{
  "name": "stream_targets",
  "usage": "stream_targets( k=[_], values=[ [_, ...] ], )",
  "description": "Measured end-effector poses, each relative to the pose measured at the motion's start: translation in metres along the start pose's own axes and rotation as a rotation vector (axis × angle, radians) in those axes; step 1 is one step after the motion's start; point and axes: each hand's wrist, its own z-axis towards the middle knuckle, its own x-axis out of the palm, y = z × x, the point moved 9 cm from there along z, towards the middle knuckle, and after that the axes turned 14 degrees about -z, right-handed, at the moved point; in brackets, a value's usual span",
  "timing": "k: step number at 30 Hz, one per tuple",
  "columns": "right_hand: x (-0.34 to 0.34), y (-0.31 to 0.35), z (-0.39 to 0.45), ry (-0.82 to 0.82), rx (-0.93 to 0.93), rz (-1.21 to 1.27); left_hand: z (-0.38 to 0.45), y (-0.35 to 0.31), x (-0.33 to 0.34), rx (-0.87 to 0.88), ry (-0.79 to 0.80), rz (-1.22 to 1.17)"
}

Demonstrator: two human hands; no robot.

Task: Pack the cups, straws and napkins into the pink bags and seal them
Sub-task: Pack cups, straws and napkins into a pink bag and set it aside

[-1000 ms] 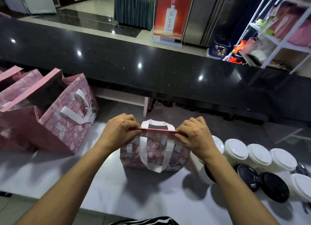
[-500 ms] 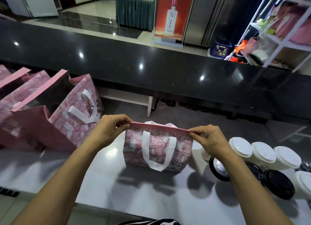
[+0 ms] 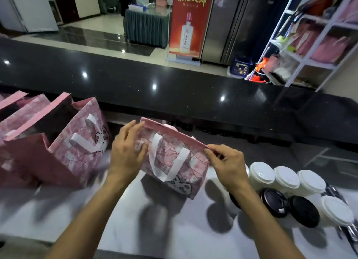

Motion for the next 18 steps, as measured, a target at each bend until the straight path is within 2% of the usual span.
stream_targets(
  k=[3,10,18],
  values=[
    [-0.032,0.003,0.001,-0.076,0.052,0.063,-0.028,-0.053,0.014,0.075,-0.021,-0.034],
    [-0.124,-0.009,-0.013,-0.207,0.121,0.149,-0.088,-0.152,0.096,0.124,0.166,-0.065],
    [-0.242,-0.048,-0.052,-0.328,0.142,0.121,-0.111,-0.247,0.18,0.204,0.266,-0.195]
  ],
)
